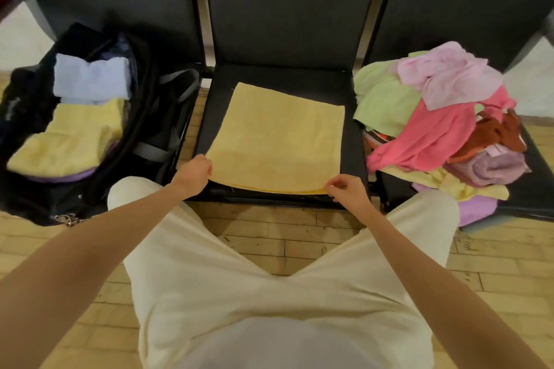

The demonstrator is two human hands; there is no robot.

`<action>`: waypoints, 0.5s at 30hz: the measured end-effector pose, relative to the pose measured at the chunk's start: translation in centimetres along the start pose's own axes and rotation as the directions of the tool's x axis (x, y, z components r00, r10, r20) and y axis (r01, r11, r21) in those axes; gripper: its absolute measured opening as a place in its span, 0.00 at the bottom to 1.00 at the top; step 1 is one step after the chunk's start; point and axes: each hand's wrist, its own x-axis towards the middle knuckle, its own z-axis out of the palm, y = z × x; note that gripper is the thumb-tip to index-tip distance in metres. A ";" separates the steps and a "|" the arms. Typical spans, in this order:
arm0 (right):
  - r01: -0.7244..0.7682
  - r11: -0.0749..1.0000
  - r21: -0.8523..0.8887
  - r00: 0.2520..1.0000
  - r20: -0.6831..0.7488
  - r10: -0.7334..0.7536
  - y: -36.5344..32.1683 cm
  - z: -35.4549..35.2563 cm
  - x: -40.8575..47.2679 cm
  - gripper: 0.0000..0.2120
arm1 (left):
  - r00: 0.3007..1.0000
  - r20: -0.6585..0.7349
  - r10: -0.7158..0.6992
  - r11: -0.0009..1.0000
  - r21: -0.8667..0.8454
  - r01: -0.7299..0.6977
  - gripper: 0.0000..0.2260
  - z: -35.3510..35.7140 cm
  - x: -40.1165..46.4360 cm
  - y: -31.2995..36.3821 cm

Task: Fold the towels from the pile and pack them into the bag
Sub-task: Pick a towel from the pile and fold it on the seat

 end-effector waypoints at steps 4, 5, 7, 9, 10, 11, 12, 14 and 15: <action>-0.088 0.971 0.222 0.995 -0.023 0.096 -0.6 0.3 -0.6 0.09 | 0.997 0.046 -0.069 0.916 0.398 0.045 0.09 0.3 -0.5 2.1; -0.111 0.956 0.270 0.991 -0.042 0.127 -0.7 0.2 -0.5 0.09 | 0.993 0.043 -0.108 0.873 0.483 0.074 0.11 0.4 -0.5 2.9; -0.151 0.918 0.366 0.980 -0.069 0.188 -0.8 -0.1 -0.3 0.08 | 0.985 0.008 -0.173 0.851 0.504 0.145 0.13 0.6 -0.5 4.7; -0.173 0.884 0.435 0.972 -0.072 0.225 -0.8 -0.4 -0.2 0.08 | 0.996 -0.015 -0.085 0.914 0.397 0.084 0.13 1.3 -0.2 6.5; -0.180 0.872 0.455 0.970 -0.064 0.233 -0.9 -0.6 -0.1 0.07 | 1.000 -0.011 0.017 0.955 0.295 -0.013 0.13 1.7 0.0 7.6; -0.183 0.867 0.463 0.971 -0.054 0.234 -0.9 -0.9 0.0 0.07 | 0.991 -0.005 0.136 0.980 0.148 -0.134 0.14 2.2 0.2 8.7; -0.186 0.863 0.469 0.972 -0.039 0.230 -1.0 -1.1 0.1 0.07 | 0.971 0.006 0.240 0.971 -0.014 -0.240 0.15 2.5 0.2 9.9; -0.194 0.858 0.476 0.976 0.002 0.219 -1.1 -1.7 0.4 0.08 | 0.932 0.034 0.362 0.912 -0.218 -0.347 0.18 2.9 0.3 12.6; -0.204 0.857 0.474 0.976 0.028 0.216 -1.1 -2.0 0.6 0.08 | 0.920 0.033 0.389 0.894 -0.255 -0.369 0.19 3.3 0.5 13.9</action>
